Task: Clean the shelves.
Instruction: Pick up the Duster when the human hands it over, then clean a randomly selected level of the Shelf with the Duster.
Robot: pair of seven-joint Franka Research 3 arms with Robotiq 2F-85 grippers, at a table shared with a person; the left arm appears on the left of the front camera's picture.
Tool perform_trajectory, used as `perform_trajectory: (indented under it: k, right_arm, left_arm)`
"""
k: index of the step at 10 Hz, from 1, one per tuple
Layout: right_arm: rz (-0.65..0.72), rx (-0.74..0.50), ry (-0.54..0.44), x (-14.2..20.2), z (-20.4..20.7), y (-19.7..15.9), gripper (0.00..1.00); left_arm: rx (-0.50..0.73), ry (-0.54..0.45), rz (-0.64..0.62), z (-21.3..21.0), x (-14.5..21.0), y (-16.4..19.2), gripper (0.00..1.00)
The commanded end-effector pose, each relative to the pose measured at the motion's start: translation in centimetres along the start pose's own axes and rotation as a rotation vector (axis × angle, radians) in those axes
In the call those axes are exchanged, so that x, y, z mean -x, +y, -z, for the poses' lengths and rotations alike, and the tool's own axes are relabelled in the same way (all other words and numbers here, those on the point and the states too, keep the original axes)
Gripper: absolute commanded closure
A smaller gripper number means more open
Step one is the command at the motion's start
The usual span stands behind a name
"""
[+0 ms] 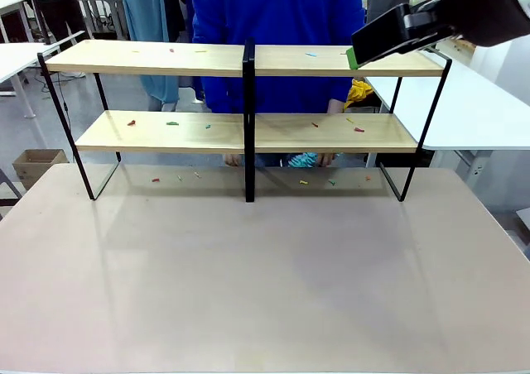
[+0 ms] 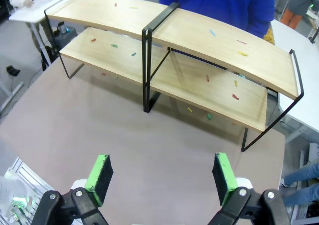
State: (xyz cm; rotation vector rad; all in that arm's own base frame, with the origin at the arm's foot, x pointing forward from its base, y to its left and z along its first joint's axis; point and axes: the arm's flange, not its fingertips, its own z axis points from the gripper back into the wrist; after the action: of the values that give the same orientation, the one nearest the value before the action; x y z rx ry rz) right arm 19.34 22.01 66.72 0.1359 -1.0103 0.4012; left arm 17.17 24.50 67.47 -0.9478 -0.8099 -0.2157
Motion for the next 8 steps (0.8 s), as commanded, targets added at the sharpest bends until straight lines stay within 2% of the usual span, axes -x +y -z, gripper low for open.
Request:
perform_trajectory:
  k: [1, 8]
  right_arm:
    - [0.008, -0.006, -0.001, -0.1, 0.03, 0.09, 0.0]
    - [0.008, -0.006, -0.001, -0.1, 0.03, 0.09, 0.0]
  left_arm:
    - [0.014, 0.041, 0.077, 0.51, -0.9, -2.04, 1.0]
    - [0.014, 0.041, 0.077, 0.51, -0.9, -2.04, 1.0]
